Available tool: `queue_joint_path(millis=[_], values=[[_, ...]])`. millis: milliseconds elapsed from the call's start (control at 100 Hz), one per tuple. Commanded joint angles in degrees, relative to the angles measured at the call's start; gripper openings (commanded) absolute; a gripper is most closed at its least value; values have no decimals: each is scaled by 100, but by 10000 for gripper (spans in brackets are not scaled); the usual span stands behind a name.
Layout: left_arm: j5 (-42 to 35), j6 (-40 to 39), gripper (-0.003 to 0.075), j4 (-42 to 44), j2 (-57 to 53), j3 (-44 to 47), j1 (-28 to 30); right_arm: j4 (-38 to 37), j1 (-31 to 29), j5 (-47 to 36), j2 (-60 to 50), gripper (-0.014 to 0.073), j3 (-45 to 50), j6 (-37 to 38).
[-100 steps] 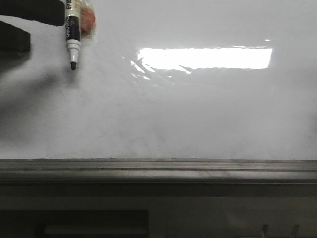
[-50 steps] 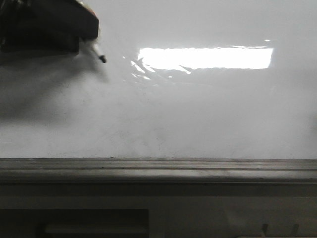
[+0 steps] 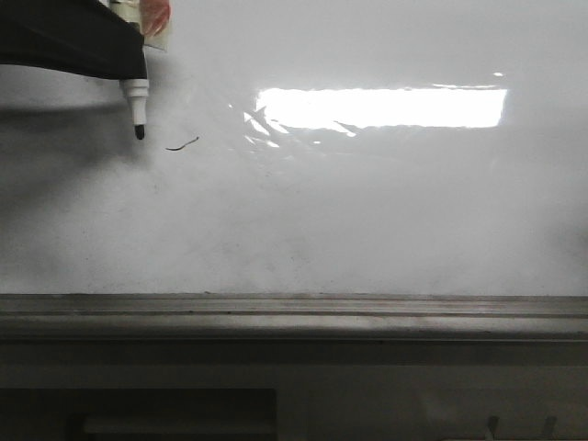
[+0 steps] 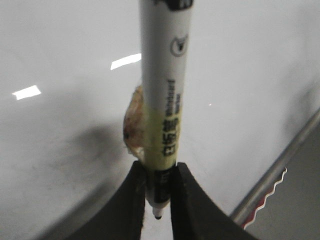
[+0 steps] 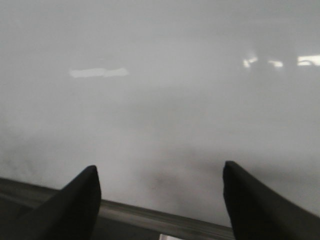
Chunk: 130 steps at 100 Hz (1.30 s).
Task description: Write number 6 on whiteboard
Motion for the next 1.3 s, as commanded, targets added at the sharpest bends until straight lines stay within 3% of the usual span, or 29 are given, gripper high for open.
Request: queue_joint_path(millis=[0,210,370,590,900,1291], values=[[332,-516,-20,659,-303,-151,-120,869,92,160,299,467,-391,-843],[801,-1838,-20,2444,-425,-276,-704,2303,237,1608,1543,467,-1322,-2266],[901,-2695,-20,3662,-394,-645,-1364,2366,626,2577,2533,467,-2204,-2445],[1018,-3809,-20,5246,-394,-1034,-1993,2180,1789,2713,3506,467,-3488,-2445],[1085,-3952,-20,5540,-394,-1071,-2050,1288,2729,3145,4606,467,-5052,-1863],[1003,-3952,-20,5604,-394,-1071,-2050,875,3284,3464,5466,467,-5848,-1546]])
